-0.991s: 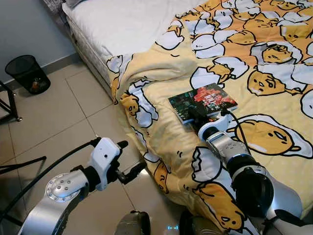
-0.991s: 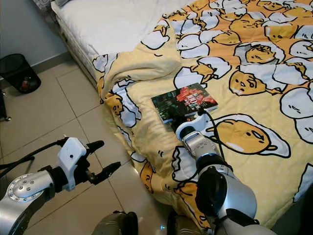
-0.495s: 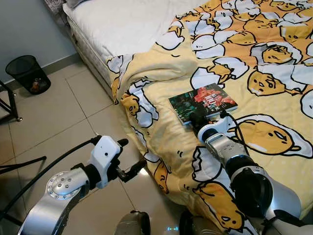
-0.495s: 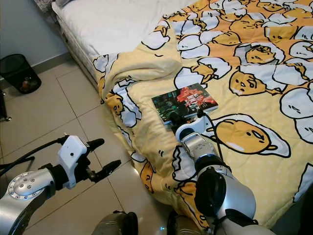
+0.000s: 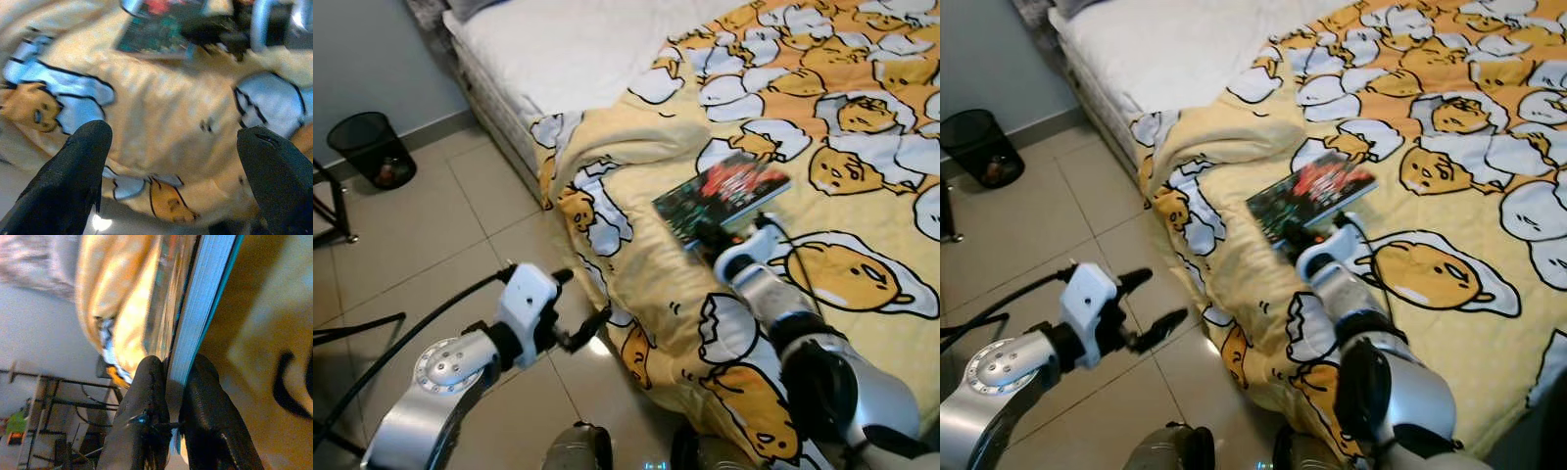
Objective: Clean up the room
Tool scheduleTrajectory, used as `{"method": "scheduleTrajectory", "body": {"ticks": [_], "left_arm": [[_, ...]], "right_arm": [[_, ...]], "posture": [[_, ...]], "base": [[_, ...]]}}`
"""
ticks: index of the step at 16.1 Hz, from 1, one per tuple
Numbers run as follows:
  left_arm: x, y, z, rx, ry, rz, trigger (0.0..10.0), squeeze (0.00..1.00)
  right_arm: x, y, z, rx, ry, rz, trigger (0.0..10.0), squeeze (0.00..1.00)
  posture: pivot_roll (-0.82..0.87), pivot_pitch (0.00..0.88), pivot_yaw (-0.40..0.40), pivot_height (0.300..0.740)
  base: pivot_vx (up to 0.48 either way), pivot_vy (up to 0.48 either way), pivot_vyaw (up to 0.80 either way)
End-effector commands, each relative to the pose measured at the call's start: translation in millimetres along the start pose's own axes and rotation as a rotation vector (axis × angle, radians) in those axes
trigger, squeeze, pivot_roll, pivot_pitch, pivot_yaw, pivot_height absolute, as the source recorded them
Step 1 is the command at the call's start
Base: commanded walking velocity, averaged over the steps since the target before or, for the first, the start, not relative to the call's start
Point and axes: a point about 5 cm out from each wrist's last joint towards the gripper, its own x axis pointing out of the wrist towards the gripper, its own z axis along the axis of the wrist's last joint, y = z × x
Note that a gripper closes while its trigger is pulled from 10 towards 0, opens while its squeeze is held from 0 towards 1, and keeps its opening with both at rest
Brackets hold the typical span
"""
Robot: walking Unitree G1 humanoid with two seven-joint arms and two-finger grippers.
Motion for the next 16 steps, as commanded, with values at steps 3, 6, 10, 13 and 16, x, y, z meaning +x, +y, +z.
{"method": "scheduleTrajectory", "body": {"ticks": [3, 6, 10, 13, 16], "left_arm": [[1.2, 8.0, 9, -0.02, -0.078, 0.092, 10.0, 1.0], [2.2, 9.6, 19, -0.16, -0.145, 0.067, 10.0, 1.0], [7.0, 13.2, 22, -0.159, -0.183, 0.12, 10.0, 1.0], [10.0, 15.1, 18, -0.103, -0.138, 0.218, 10.0, 1.0], [6.8, 25.2, 19, -0.039, -0.138, 0.406, 10.0, 0.99]], "right_arm": [[-5.6, 9.7, 23, -0.215, -0.049, 0.178, 0.4, 0.0], [-21.1, 16.6, 34, -0.348, -0.044, 0.324, 0.0, 0.0], [-47.1, 17.1, 41, -0.464, -0.019, 0.369, 0.0, 0.0], [-56.5, 21.4, 38, -0.516, -0.094, 0.294, 0.0, 0.0], [-64.5, 34.9, 26, -0.669, -0.19, 0.213, 4.6, 0.0]], "posture": [[0.09, 0.0, 0.046, 0.74], [0.06, 0.0, 0.047, 0.74], [0.03, 0.0, 0.051, 0.74], [0.03, 0.0, 0.044, 0.74], [0.02, 0.0, 0.051, 0.74]], "base": [[0.0, 0.0, 0.0], [0.0, 0.0, 0.0], [0.0, 0.0, 0.0], [0.0, 0.0, 0.0], [0.0, 0.0, 0.0]]}}
